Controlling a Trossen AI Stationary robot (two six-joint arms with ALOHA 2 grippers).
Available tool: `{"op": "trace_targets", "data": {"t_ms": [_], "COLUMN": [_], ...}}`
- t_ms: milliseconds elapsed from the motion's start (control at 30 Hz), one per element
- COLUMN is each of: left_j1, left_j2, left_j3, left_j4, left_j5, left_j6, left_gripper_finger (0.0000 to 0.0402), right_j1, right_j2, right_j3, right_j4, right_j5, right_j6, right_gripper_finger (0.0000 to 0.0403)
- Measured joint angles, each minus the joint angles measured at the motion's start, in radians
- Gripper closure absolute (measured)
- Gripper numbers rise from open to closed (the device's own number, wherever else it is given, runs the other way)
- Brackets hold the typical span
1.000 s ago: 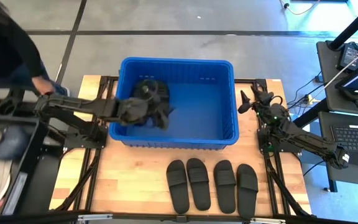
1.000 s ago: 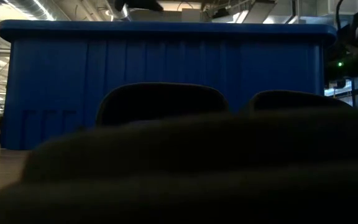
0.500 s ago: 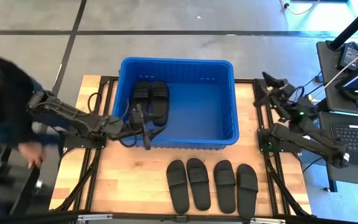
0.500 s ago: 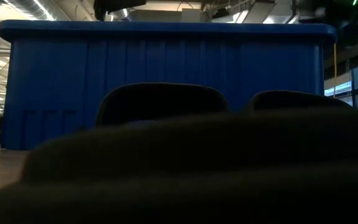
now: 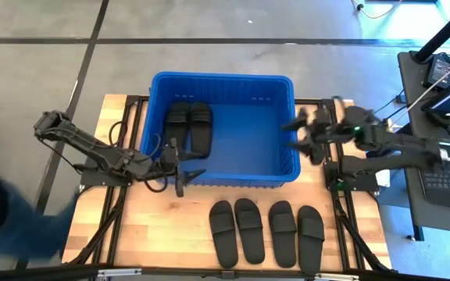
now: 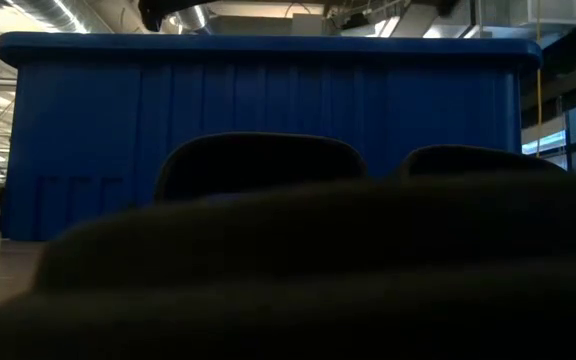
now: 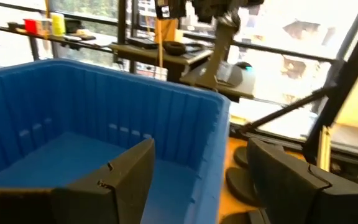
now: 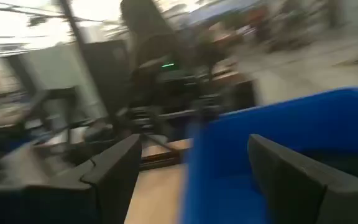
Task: Pick and place slides into bin
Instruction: Put the black slide into the blue bin
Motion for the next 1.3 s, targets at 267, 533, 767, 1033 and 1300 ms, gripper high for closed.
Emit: {"op": "trace_targets", "data": {"t_ms": [267, 533, 767, 1033, 1300], "left_j1": [-0.072, -0.102, -0.102, -0.101, -0.082], "left_j2": [0.0, 0.001, 0.001, 0.001, 0.001], "left_j3": [-0.001, -0.001, -0.001, -0.001, -0.001], "left_j4": [-0.048, -0.049, -0.049, -0.05, -0.056], "left_j5": [0.031, 0.031, 0.03, 0.03, 0.029], "left_j6": [-0.001, 0.02, 0.083, 0.085, 0.085], "left_gripper_finger": [0.0153, 0.0153, 0.0153, 0.0153, 0.0153], "right_j1": [0.401, 0.754, 0.981, 1.153, 1.176], "right_j2": [0.333, 0.584, 0.784, 0.945, 1.034], "right_j3": [0.234, 0.516, 0.655, 0.654, 0.653], "right_j4": [-0.109, -0.781, -1.189, -1.367, -1.361], "right_j5": [0.044, 0.5, 0.588, 0.433, 0.382], "right_j6": [0.015, 0.376, 0.764, 1.034, 1.001], "right_gripper_finger": [0.0109, 0.0109, 0.0109, 0.0109, 0.0109]}}
